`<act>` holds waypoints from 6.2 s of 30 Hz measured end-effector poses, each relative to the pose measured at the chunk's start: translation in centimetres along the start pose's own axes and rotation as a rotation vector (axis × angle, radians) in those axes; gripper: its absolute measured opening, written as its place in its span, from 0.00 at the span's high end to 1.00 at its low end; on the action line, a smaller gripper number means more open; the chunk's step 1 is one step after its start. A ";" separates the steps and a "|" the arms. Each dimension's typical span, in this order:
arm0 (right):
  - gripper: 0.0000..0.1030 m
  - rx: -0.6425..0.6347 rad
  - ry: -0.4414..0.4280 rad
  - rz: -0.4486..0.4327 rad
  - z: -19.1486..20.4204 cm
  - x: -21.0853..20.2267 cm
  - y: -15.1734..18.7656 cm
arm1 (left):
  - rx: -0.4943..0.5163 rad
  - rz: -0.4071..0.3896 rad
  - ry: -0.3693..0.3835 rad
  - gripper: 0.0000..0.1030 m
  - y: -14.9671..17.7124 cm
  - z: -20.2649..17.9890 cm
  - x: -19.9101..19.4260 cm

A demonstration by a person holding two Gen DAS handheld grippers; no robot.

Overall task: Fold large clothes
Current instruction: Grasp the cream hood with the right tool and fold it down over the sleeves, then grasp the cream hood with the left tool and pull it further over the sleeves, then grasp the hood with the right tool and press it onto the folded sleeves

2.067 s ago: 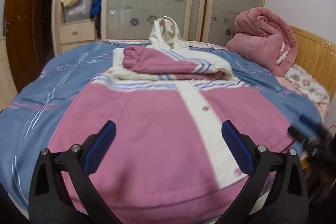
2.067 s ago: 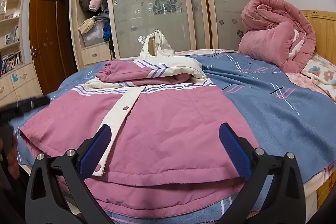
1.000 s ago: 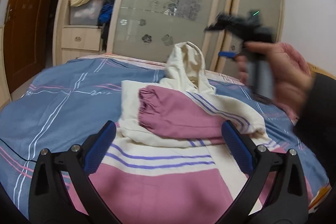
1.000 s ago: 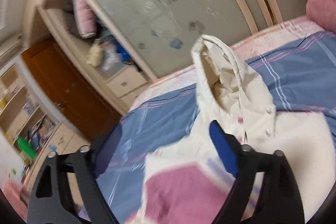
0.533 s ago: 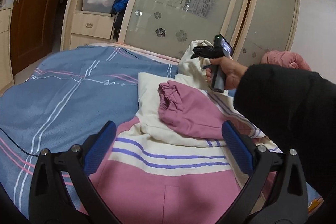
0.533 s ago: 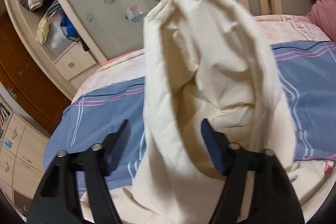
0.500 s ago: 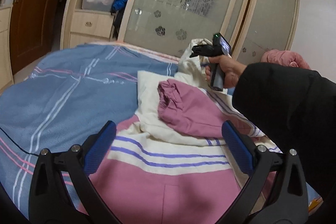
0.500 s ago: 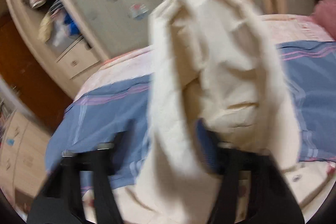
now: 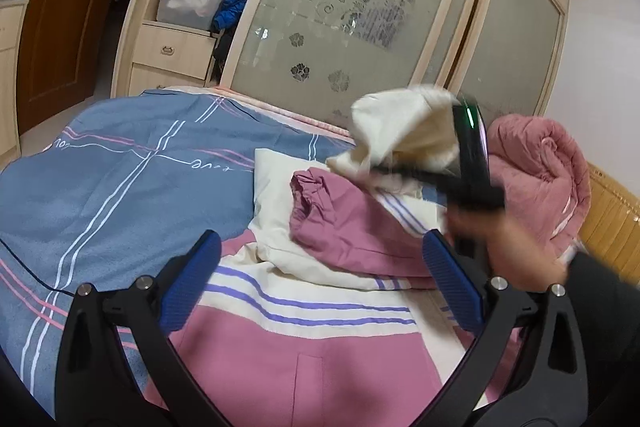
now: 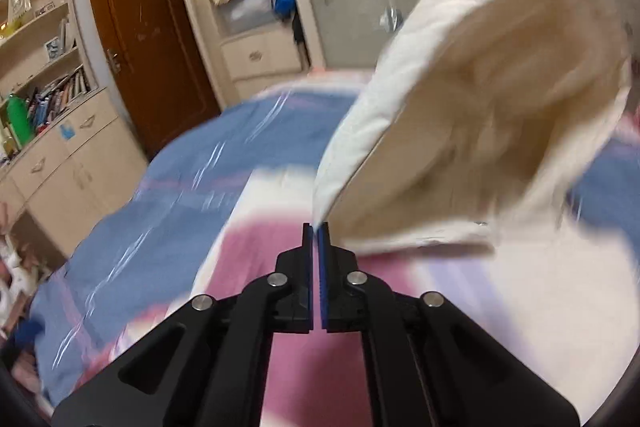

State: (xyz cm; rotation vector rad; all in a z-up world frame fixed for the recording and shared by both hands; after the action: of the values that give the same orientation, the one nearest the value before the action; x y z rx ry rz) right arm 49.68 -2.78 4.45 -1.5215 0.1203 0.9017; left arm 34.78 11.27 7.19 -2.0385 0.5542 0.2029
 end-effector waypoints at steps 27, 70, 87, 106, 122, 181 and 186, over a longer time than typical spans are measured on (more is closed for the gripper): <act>0.01 0.678 -0.113 -0.534 -4.7 -24.4 19.7 | 0.063 0.225 0.007 0.02 6.8 -5.9 1.8; 0.01 0.529 0.195 -0.332 -9.9 -28.4 21.3 | -0.343 0.471 0.236 0.04 4.3 -19.7 22.6; 0.01 0.513 0.192 -0.300 -10.5 -26.9 20.3 | -0.428 0.221 0.251 0.78 2.4 -17.5 25.8; 0.01 0.546 0.166 -0.289 -9.4 -25.1 20.1 | -0.527 0.410 0.305 0.02 7.7 -11.5 17.3; 0.01 0.523 0.140 -0.256 -9.4 -24.0 19.5 | -0.635 0.385 0.368 0.90 5.5 -14.6 27.8; 0.47 1.004 -0.173 -0.269 -19.0 -7.8 14.5 | -0.023 0.138 0.209 0.02 5.4 -6.8 -0.3; 0.79 1.030 -0.231 -0.345 -18.1 -8.5 14.7 | -0.092 0.158 0.207 0.02 4.9 -5.2 0.5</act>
State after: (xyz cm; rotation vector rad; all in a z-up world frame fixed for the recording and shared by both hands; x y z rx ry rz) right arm 43.81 -25.25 -4.25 -0.4529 0.1205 0.5703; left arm 32.48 4.59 5.86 -2.1192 0.8497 0.1135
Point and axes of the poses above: each gripper's, at about its wrist camera, not at the fingertips, and x roughly the way its jaws point, z to its left, y to its underside, the point moved 4 cm from there along x, roughly the way its jaws point, and after that the axes turned 11 degrees about -x, right-handed, at the moved point
